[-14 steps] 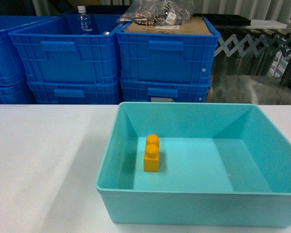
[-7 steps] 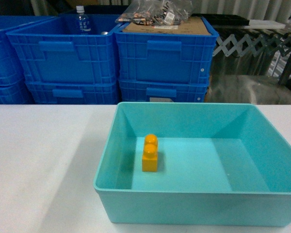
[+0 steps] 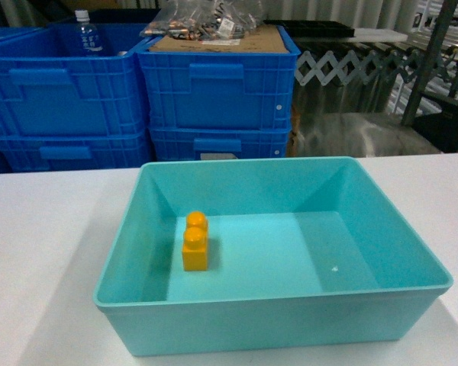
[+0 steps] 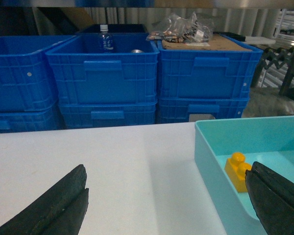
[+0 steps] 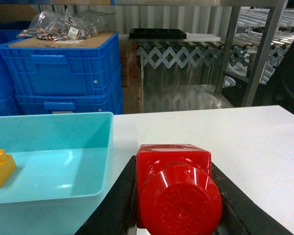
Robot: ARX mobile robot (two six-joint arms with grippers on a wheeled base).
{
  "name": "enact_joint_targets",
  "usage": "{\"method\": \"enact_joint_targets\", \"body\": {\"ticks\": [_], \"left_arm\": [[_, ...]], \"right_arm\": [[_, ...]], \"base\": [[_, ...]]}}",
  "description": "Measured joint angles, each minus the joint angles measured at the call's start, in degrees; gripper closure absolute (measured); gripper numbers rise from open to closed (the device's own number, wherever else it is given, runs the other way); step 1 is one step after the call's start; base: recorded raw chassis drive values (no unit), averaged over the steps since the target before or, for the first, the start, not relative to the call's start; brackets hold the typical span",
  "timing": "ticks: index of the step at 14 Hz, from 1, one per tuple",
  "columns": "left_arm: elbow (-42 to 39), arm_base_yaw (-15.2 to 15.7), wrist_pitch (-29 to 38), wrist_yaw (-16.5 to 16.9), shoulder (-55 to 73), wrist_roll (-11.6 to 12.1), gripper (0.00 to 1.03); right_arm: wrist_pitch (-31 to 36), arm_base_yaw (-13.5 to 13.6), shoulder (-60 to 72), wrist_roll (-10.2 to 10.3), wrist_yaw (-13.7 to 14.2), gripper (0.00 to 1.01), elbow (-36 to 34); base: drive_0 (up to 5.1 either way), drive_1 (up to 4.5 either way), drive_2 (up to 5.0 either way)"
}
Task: Pick red block from blue box to shelf
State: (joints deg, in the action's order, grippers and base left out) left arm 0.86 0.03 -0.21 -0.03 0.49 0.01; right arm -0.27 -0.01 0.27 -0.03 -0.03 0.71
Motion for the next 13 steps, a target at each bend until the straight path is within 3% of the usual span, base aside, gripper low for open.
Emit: {"method": "enact_joint_targets", "body": {"ticks": [13], "left_arm": [[0.00,0.00,0.00,-0.02,0.00,0.00,0.05]], "right_arm": [[0.02,0.00,0.00,0.00,0.00,0.73,0.02]], "base": [[0.0,0.00,0.0]]}}
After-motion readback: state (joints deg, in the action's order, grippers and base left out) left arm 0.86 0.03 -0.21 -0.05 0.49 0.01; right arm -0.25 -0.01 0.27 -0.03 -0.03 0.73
